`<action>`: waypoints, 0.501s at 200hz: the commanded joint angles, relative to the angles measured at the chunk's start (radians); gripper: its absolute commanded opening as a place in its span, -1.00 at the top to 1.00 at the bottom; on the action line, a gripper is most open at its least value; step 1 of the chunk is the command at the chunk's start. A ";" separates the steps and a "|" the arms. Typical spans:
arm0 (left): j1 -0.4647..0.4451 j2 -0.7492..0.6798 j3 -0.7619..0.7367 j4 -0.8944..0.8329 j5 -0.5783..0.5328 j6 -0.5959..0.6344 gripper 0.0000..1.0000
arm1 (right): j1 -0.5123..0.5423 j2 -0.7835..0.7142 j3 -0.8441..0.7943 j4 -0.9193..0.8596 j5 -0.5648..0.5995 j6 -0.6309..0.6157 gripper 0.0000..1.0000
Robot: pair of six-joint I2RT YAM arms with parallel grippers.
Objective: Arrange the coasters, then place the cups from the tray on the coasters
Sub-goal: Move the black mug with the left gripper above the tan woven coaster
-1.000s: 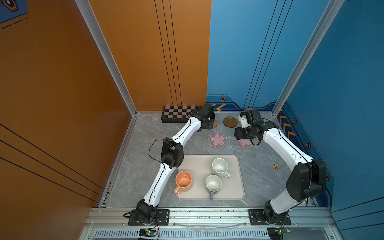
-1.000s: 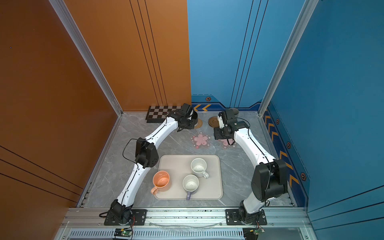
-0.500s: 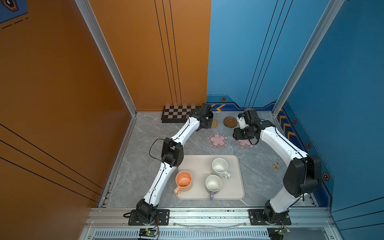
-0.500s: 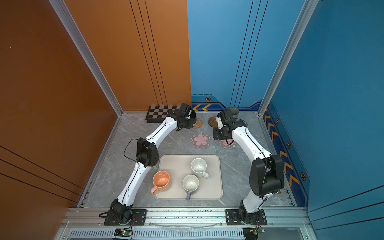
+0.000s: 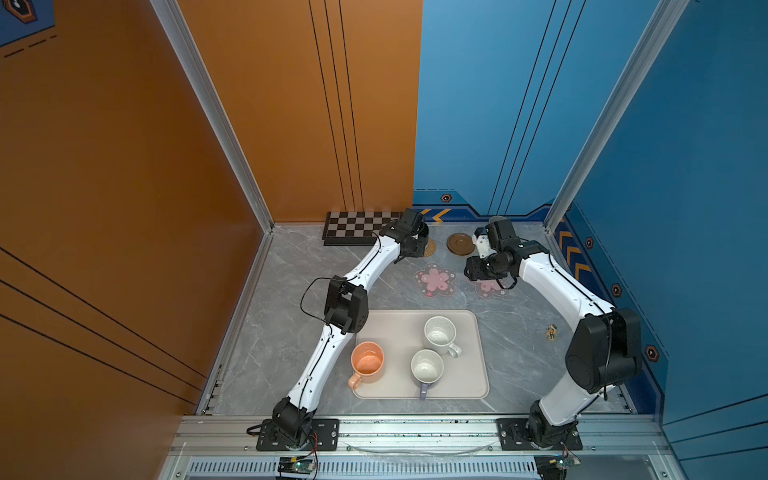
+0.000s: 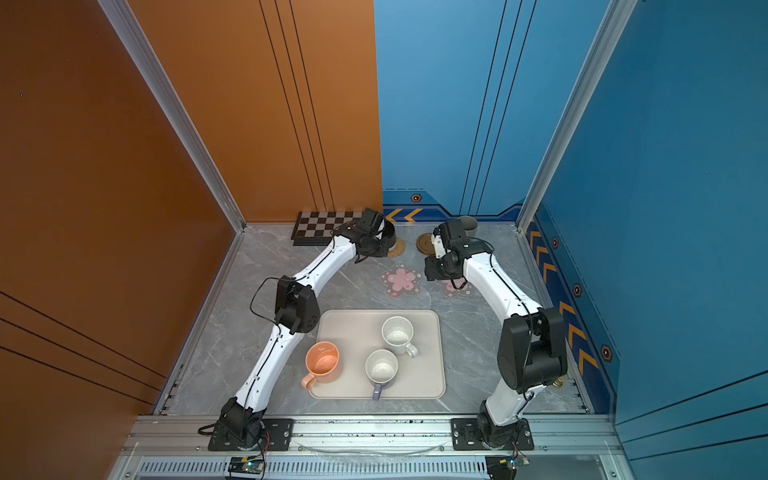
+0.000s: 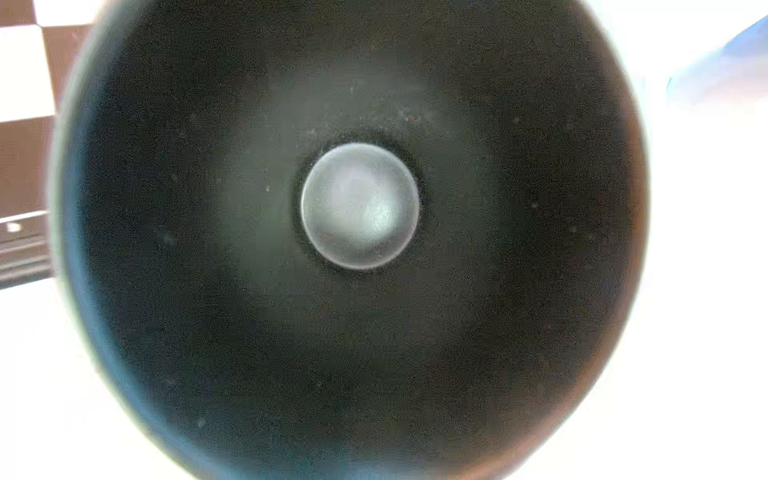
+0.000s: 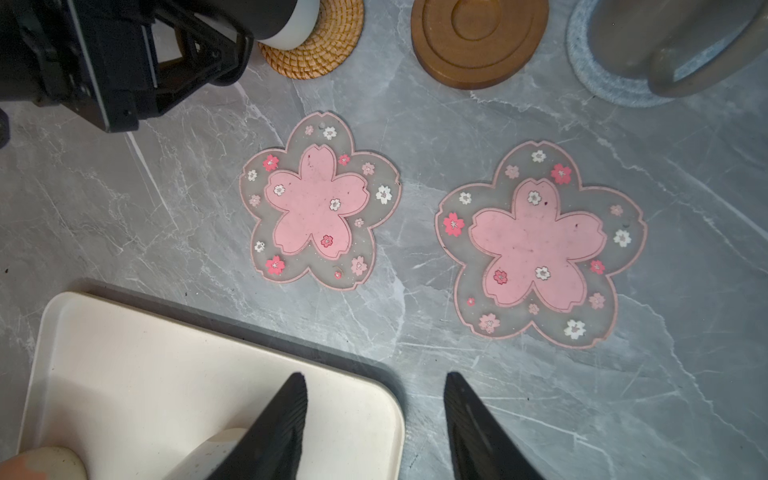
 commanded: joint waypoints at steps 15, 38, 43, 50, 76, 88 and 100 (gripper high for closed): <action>0.006 0.003 0.048 0.084 -0.002 -0.007 1.00 | -0.004 0.013 0.019 -0.022 -0.015 -0.001 -0.11; 0.009 0.001 0.048 0.085 0.000 -0.011 1.00 | -0.006 0.013 0.019 -0.022 -0.013 -0.002 -0.12; 0.010 0.000 0.046 0.085 0.000 -0.011 0.96 | -0.007 0.013 0.019 -0.022 -0.014 -0.003 -0.11; 0.010 -0.003 0.043 0.084 0.001 -0.012 0.90 | -0.007 0.013 0.018 -0.022 -0.015 -0.004 -0.11; 0.011 -0.013 0.036 0.084 0.001 -0.014 0.77 | -0.006 0.015 0.020 -0.019 -0.021 -0.002 -0.11; 0.011 -0.017 0.035 0.084 0.007 -0.011 0.67 | -0.006 0.015 0.019 -0.020 -0.022 -0.003 -0.12; 0.009 -0.022 0.033 0.085 0.010 -0.008 0.64 | -0.005 0.015 0.018 -0.020 -0.025 -0.002 -0.11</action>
